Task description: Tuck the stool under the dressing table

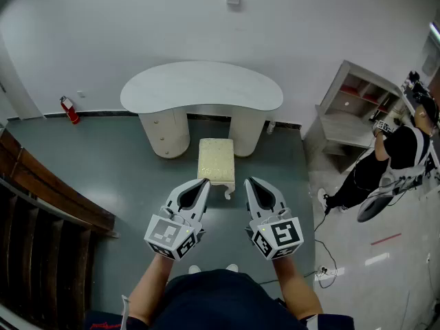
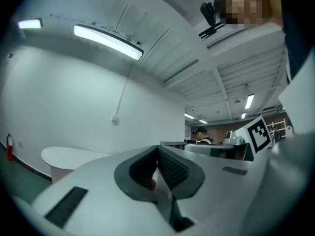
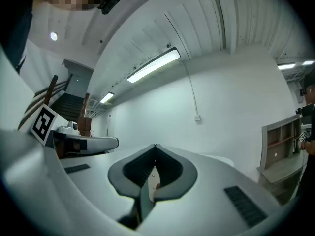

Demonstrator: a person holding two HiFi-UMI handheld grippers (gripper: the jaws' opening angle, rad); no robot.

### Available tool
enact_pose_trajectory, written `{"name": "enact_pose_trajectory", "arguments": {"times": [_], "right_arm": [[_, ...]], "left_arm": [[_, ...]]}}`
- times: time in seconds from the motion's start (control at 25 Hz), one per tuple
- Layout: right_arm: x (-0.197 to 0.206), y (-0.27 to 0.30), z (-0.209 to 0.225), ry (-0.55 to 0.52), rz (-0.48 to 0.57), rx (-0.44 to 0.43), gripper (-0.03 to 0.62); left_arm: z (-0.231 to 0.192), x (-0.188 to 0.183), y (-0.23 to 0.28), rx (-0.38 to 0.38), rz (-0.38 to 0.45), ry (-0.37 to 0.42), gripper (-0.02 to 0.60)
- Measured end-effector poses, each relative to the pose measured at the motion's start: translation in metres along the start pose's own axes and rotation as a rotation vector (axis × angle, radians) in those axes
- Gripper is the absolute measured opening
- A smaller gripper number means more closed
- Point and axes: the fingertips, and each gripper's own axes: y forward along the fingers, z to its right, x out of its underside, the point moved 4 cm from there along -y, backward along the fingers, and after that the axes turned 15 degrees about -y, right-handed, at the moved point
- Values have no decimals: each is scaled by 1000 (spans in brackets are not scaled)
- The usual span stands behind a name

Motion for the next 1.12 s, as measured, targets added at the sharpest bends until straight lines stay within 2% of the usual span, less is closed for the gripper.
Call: {"name": "enact_pose_trajectory", "arguments": {"times": [0.36, 1.12], "right_arm": [[3, -11, 3, 64, 25, 0, 15], [25, -44, 43, 66, 34, -28, 15]], "left_arm": [[11, 10, -2, -3, -10, -5, 9], [48, 39, 26, -28, -13, -32, 9]]}}
